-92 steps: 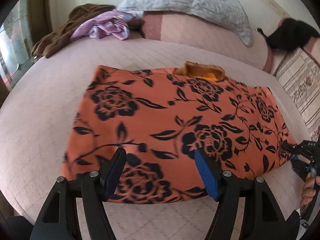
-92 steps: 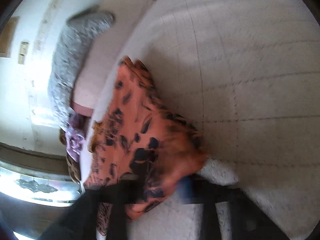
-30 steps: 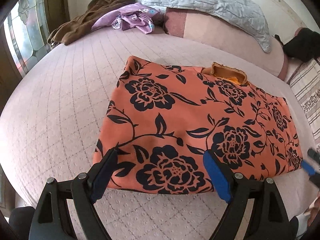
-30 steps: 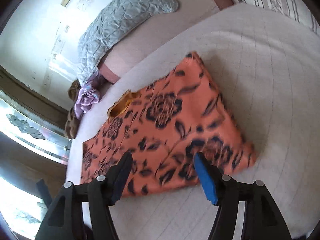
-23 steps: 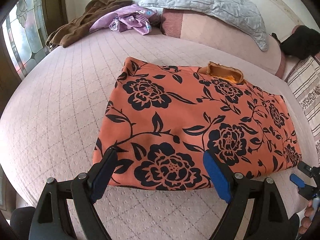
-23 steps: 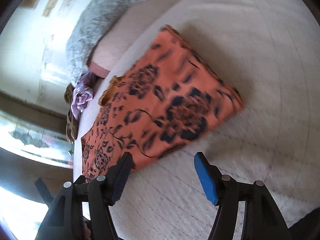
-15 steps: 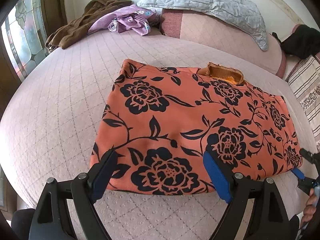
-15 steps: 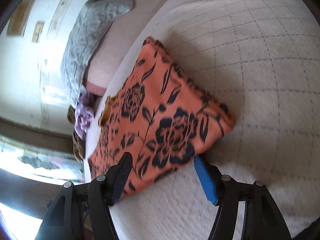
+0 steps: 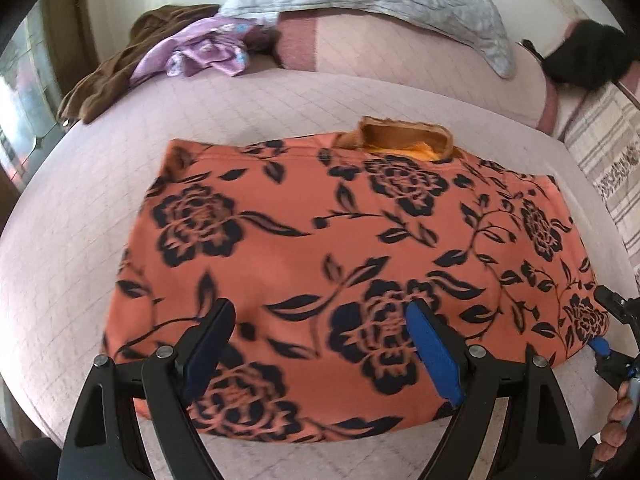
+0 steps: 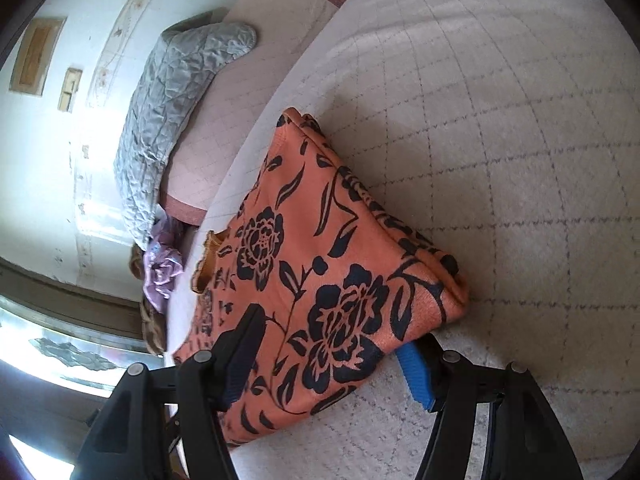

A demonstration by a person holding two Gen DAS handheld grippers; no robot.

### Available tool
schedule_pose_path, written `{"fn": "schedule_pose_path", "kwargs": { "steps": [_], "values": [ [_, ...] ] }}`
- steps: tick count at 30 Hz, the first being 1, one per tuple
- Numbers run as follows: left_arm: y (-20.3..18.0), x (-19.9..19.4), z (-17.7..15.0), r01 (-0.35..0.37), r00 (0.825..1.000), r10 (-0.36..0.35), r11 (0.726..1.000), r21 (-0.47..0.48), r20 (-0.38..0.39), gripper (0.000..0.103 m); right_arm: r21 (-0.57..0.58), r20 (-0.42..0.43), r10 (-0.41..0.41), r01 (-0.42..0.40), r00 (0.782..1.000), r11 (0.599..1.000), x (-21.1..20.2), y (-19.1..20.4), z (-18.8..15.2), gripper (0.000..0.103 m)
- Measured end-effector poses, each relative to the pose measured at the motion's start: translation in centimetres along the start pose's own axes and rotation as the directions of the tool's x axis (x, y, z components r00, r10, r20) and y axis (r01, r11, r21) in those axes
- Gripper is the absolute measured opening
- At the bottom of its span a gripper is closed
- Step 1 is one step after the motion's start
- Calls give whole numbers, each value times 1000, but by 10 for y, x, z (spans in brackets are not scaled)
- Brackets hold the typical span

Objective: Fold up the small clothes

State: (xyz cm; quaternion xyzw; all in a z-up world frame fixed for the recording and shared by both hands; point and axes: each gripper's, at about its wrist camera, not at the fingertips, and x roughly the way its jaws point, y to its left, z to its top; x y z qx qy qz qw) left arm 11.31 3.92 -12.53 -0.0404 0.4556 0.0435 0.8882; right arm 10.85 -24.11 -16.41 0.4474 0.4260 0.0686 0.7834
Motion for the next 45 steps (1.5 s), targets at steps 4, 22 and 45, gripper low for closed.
{"fn": "schedule_pose_path", "kwargs": {
  "steps": [4,22,45],
  "values": [
    [-8,-3,3,-3,1000,3,1000,17,19,88,-35,23,-29,30,999,999,0,5,0,67],
    [0,2,2,-20,999,19,1000,18,45,88,-89,57,-84,89,995,992,4,14,2,67],
    [-2,12,-5,-8,1000,7,998,58,25,91,-64,4,-88,89,996,994,11,11,2,60]
  ]
}}
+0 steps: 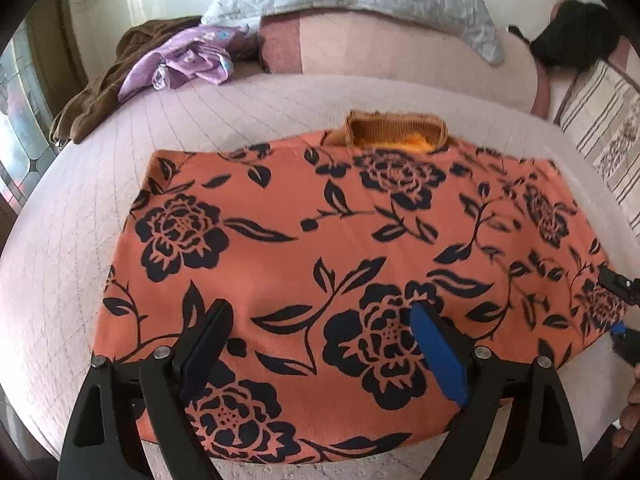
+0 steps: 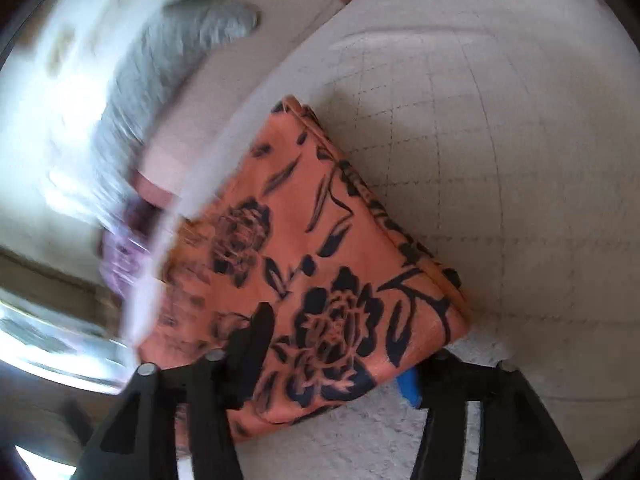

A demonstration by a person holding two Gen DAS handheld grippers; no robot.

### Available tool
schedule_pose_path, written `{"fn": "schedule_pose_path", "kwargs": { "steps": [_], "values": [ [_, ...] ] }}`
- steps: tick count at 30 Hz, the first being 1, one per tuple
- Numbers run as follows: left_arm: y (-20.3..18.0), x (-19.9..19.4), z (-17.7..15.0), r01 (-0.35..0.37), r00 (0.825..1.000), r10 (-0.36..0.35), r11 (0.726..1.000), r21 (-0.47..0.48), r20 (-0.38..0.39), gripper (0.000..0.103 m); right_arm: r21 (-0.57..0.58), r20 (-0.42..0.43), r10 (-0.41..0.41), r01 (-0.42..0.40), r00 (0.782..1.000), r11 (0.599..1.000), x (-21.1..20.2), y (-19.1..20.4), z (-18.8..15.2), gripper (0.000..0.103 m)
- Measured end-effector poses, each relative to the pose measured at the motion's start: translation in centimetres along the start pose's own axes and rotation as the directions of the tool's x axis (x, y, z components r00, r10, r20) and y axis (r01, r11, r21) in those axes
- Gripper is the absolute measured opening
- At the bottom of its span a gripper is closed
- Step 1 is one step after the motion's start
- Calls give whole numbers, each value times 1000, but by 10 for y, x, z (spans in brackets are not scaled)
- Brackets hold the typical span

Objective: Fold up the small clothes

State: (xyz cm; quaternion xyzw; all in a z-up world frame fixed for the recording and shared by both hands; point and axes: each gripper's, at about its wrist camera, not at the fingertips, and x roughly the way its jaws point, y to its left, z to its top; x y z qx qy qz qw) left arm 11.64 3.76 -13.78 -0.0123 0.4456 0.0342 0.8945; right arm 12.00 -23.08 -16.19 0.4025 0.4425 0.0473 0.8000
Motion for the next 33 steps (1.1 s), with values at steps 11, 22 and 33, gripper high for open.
{"fn": "schedule_pose_path", "kwargs": {
  "steps": [11,22,33],
  "values": [
    [-27,1,10,1,999,-2,1000,19,42,90,-229,58,-109,120,992,966,-14,15,5,15],
    [-38,28,4,-48,998,50,996,72,-25,92,-155,12,81,-78,997,985,-36,-24,71,71],
    [-39,30,4,-45,998,48,996,81,-30,94,-289,-254,-20,-56,967,956,103,44,154,16]
  ]
}}
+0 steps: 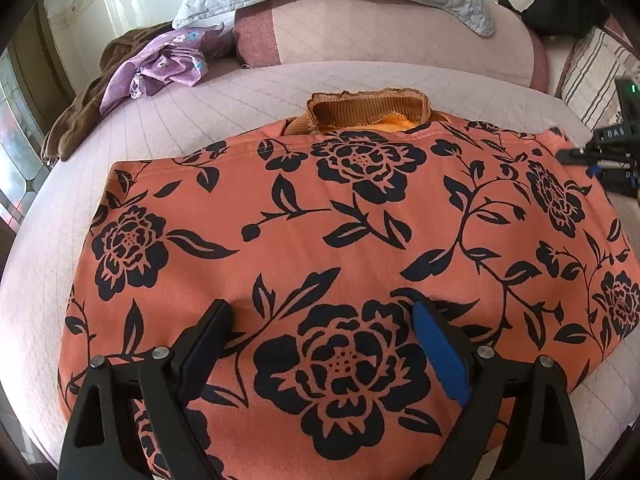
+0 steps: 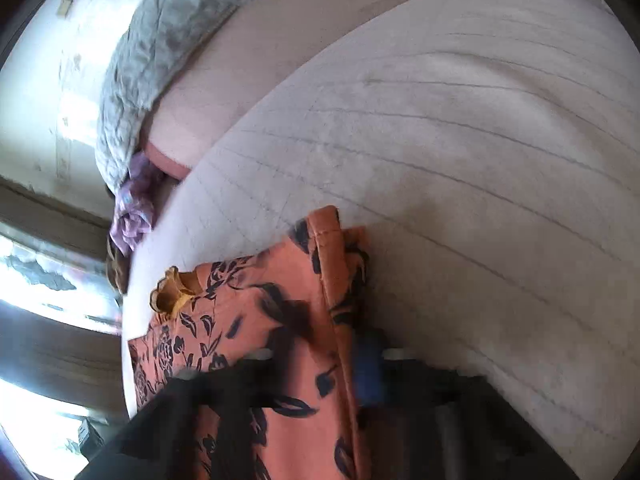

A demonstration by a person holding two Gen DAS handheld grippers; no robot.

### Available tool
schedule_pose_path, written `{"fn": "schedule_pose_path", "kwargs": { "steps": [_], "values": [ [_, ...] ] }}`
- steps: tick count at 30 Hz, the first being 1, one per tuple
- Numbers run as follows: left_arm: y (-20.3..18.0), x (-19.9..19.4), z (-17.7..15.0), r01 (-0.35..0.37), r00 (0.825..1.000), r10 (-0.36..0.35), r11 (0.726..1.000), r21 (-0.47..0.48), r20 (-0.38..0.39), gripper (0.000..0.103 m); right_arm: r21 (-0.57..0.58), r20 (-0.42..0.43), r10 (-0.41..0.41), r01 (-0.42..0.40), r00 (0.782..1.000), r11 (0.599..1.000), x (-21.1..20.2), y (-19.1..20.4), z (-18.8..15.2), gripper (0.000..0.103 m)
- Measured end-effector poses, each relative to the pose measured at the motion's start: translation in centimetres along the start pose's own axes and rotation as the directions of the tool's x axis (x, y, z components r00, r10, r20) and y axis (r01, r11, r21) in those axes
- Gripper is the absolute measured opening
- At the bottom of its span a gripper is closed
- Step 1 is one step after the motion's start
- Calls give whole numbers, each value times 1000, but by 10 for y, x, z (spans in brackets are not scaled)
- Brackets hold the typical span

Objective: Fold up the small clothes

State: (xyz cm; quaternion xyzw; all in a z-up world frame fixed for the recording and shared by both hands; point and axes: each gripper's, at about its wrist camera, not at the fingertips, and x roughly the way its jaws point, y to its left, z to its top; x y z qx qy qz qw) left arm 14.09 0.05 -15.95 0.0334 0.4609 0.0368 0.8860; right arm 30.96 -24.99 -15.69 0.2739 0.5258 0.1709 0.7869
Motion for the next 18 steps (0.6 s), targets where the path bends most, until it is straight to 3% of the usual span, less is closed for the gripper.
{"fn": "schedule_pose_path", "kwargs": {
  "steps": [1,3,4,6,8,10,13,14,18],
  "values": [
    [0,1,0,-2,1000,2,1000,1,2,95,-58,28,-59,61,998,996,-4,14,0,15],
    [0,3,0,-5,1000,5,1000,0,1,95,-62,73,-145,150,987,987,-5,10,1,15],
    [2,3,1,-2,1000,2,1000,-1,-3,95,-23,93,-190,193,977,981,-4,3,1,22],
    [4,4,3,10,1000,-10,1000,-2,-12,95,59,114,-148,142,982,988,-11,-9,-5,31],
    [5,3,5,16,1000,-17,1000,-5,-18,95,61,143,-143,135,979,989,-26,-4,-17,47],
    [8,-2,6,28,999,-28,999,-19,-21,94,27,200,-158,156,967,987,-52,11,-36,49],
    [16,-28,-1,46,998,-45,999,-29,36,94,-12,225,-75,79,972,997,-90,39,-79,54],
    [20,-39,-6,47,997,-46,999,-23,61,94,-19,219,-53,59,974,998,-96,46,-93,60],
    [52,-73,-34,46,992,-40,998,-49,120,94,-86,173,13,2,985,996,-102,73,-160,65]
  ]
}}
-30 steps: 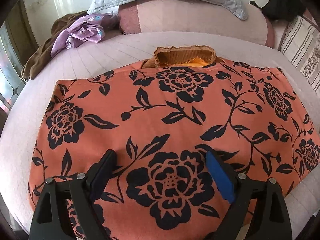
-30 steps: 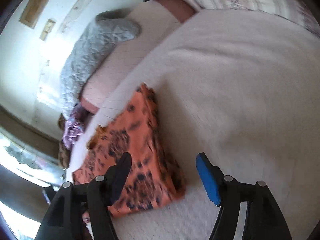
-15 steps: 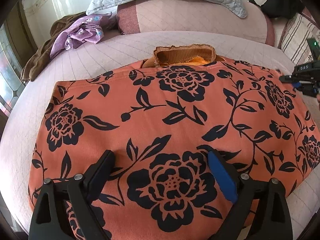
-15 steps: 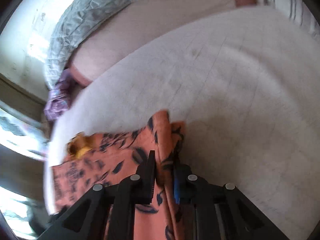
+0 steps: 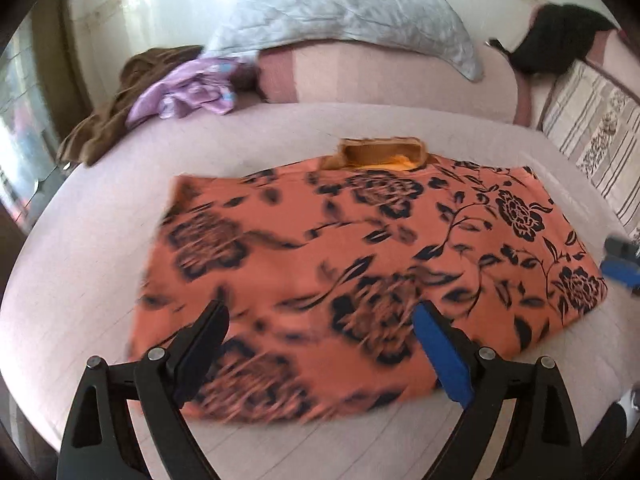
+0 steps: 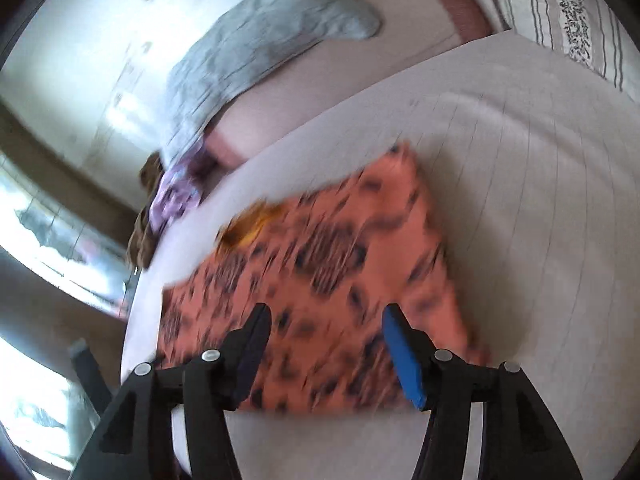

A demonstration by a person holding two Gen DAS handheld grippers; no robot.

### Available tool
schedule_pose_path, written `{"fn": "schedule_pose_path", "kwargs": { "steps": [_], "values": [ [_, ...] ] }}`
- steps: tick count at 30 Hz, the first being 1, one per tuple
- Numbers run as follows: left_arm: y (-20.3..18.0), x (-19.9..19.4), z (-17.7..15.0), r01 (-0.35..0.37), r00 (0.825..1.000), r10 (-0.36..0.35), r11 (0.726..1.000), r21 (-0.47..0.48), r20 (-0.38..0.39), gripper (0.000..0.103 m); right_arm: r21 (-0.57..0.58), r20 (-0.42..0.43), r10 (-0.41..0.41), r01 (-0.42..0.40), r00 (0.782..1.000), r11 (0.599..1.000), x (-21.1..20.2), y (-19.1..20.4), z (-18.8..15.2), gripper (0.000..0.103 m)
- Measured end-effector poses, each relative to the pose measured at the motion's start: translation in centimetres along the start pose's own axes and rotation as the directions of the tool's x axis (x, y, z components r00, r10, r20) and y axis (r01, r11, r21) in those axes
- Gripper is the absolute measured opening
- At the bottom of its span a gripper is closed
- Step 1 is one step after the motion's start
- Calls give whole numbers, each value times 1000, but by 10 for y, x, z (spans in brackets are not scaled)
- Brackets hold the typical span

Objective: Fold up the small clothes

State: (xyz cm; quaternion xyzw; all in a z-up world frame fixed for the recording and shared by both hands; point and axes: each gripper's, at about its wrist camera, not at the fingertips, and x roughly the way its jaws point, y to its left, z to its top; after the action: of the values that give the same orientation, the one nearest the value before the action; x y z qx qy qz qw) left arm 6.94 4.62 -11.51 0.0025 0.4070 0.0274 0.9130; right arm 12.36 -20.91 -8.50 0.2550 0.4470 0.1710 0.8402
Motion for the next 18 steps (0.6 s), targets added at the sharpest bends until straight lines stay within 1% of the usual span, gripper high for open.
{"fn": "schedule_pose_path", "kwargs": {
  "steps": [2,4,5,6,7,9,10,11,12,13,14,15,16,18],
  "values": [
    [17,-6,-9,-10,1000,10,999,-34,-6,94,19,-17,-9,9,1000,1000,7,-2,-21,65],
    [37,-7,-17,-32,999,31,997,-64,-26,94,71,-39,-71,74,997,995,18,-22,-30,65],
    [47,-8,-21,-49,998,47,995,-81,-33,94,111,-65,-100,106,993,988,26,-34,-33,65],
    [56,-9,-25,-61,998,58,993,-103,-32,94,139,-71,-92,101,993,985,29,-38,-33,65],
    [70,-12,-29,-75,997,71,988,-133,-32,94,153,-55,-88,95,995,984,26,-37,-33,65],
    [90,-12,-35,-89,996,82,980,-180,-44,94,124,-23,-94,96,995,988,16,-26,-30,65],
    [97,-12,-38,-94,995,85,976,-199,-51,94,106,-5,-83,83,997,991,13,-19,-29,65],
    [104,-9,-41,-100,994,89,972,-214,-62,94,93,6,-68,68,998,993,10,-14,-28,68],
    [108,-6,-43,-107,993,93,969,-221,-72,94,89,9,-66,65,998,994,9,-13,-30,70],
    [112,0,-46,-113,992,95,969,-221,-87,94,88,3,-85,85,996,993,11,-15,-30,71],
    [114,8,-48,-131,987,107,969,-211,-119,94,100,-27,-120,122,992,987,17,-21,-31,71],
    [116,14,-50,-146,983,118,969,-201,-144,90,127,-64,-139,146,988,981,24,-27,-32,71],
    [118,16,-52,-142,982,112,969,-201,-151,86,159,-69,-123,132,990,978,25,-32,-35,71],
    [123,12,-55,-131,984,100,966,-223,-145,84,146,-26,-111,114,993,983,15,-23,-34,71]
  ]
}}
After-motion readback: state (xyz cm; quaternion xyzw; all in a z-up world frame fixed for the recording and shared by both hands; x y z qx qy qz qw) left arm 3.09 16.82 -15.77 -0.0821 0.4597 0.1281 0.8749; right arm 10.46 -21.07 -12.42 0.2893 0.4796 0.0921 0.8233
